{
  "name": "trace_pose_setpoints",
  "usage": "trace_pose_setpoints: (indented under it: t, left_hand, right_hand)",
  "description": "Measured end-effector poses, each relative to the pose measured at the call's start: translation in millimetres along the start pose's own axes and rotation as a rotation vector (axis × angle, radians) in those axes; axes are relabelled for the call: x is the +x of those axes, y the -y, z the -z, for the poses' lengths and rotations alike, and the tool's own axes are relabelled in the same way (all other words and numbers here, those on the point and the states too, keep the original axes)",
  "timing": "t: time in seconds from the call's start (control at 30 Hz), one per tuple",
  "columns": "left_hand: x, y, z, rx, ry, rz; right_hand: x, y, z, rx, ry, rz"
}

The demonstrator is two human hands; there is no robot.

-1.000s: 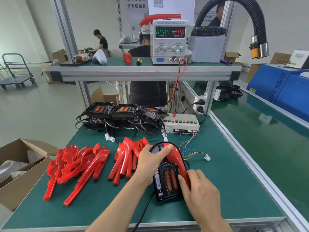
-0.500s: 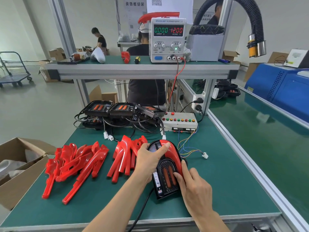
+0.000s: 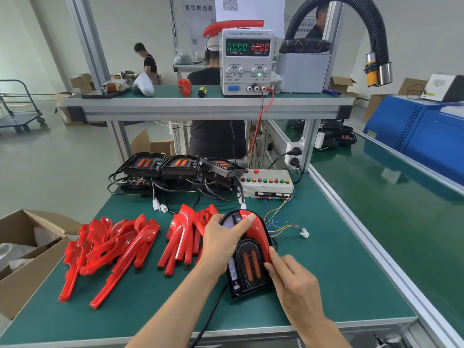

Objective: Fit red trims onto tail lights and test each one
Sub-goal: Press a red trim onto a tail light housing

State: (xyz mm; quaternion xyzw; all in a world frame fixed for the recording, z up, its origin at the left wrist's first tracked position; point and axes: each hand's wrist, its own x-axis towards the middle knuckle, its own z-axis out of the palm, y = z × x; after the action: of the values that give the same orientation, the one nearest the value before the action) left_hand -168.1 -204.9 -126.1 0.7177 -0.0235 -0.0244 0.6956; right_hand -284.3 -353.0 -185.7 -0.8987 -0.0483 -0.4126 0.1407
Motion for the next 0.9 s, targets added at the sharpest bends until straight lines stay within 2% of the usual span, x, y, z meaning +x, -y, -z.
trace_pose_setpoints:
  t: [0.3, 0.43, 0.6, 0.8, 0.9]
  left_hand:
    - [-2.9, -6.3, 1.5, 0.010, 0.020, -0.002]
    - [-2.2, -7.8, -1.8, 0.013, 0.009, 0.013]
    - [-2.1, -9.6, -8.1, 0.092, -0.001, -0.011]
    - [-2.6, -11.4, -5.0, 0.055, 0.003, -0.012]
    - [-3.2, -10.8, -5.5, 0.048, 0.007, -0.037]
  right_hand:
    - [2.8, -3.1, -2.2, 0.122, 0.007, -0.041]
    - [3.8, -11.5, 5.5, 0.167, 0.060, -0.039]
    - [-0.8, -17.6, 7.8, 0.205, 0.054, -0.078]
    - [-1.0, -17.1, 4.6, 0.402, 0.072, -0.296]
    - [2.4, -13.2, 5.4, 0.611, 0.161, -0.450]
